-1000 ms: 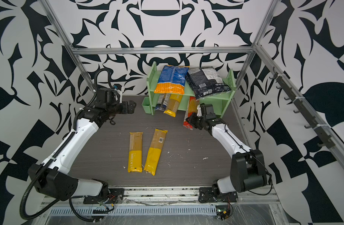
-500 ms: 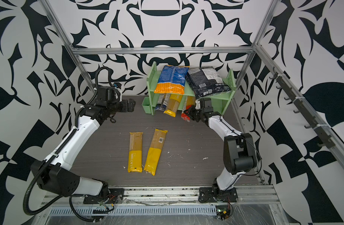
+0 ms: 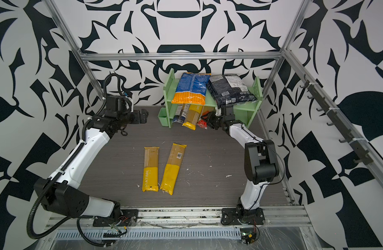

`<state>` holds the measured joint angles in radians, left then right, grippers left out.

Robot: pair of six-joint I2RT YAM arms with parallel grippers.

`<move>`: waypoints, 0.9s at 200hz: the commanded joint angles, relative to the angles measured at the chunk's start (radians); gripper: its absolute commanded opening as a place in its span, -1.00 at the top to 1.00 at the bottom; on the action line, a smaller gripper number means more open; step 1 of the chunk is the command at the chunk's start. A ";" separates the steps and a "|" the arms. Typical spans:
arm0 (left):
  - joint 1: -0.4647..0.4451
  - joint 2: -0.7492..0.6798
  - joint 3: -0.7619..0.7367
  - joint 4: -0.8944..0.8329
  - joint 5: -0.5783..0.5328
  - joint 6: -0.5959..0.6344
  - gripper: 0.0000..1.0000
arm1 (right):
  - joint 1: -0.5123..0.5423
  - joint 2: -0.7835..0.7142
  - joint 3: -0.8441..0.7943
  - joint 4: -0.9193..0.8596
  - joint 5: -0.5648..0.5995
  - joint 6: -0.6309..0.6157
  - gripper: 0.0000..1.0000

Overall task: Place and organize the pasta boxes and bags onto the shelf
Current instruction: 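Carry the red pack to the shelf's lower tier beside the yellow pack, then lower the red pack onto the lower tier and open the right gripper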

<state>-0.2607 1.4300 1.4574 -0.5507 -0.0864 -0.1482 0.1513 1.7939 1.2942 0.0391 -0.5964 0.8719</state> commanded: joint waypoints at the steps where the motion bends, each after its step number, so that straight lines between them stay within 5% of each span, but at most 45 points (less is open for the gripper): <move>1: 0.009 -0.009 0.009 -0.012 0.003 0.007 -0.99 | -0.006 -0.066 0.049 0.102 -0.019 -0.009 0.06; 180: 0.015 -0.079 -0.078 0.006 0.086 -0.044 -0.99 | -0.009 -0.286 -0.214 -0.048 0.040 -0.089 -0.01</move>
<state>-0.2489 1.3899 1.3991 -0.5465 -0.0238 -0.1734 0.1413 1.5547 1.0809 -0.0513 -0.5499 0.8349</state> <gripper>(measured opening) 0.992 0.504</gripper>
